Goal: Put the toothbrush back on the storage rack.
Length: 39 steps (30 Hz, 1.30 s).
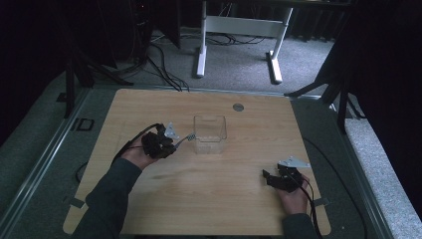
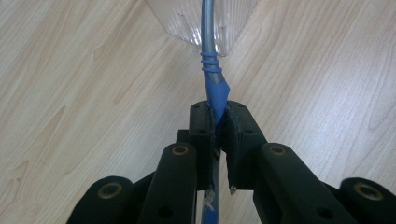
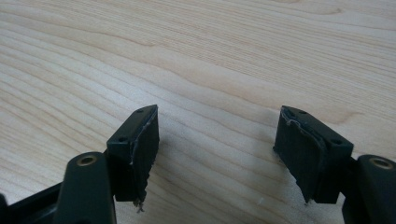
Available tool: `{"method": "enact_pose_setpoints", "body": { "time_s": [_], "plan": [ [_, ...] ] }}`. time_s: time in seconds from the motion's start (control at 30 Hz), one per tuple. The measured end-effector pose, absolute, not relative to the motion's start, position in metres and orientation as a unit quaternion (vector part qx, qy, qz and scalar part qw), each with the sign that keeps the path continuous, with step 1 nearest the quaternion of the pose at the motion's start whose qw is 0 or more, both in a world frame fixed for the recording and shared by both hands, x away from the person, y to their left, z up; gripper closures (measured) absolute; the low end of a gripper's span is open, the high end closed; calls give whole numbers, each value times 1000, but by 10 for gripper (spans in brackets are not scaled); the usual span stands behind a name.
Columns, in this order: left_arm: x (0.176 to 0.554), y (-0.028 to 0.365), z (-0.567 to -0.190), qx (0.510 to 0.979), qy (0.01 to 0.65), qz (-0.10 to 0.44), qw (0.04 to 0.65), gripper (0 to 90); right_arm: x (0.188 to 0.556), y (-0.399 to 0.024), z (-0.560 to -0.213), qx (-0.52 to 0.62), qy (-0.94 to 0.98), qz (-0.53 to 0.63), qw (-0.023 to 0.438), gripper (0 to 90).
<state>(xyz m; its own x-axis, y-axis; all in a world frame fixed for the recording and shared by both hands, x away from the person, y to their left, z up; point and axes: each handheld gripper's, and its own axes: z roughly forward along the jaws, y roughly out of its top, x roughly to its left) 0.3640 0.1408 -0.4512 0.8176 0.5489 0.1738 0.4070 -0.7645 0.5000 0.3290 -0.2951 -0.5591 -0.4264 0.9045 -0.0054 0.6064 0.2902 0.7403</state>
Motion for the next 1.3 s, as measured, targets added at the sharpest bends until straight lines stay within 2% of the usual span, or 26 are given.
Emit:
{"method": "enact_pose_setpoints", "body": {
  "time_s": [1.3],
  "plan": [
    [364, 142, -438, 905, 281, 182, 261, 819, 329, -295, -559, 488, 773, 340, 219, 302]
  ]
}}
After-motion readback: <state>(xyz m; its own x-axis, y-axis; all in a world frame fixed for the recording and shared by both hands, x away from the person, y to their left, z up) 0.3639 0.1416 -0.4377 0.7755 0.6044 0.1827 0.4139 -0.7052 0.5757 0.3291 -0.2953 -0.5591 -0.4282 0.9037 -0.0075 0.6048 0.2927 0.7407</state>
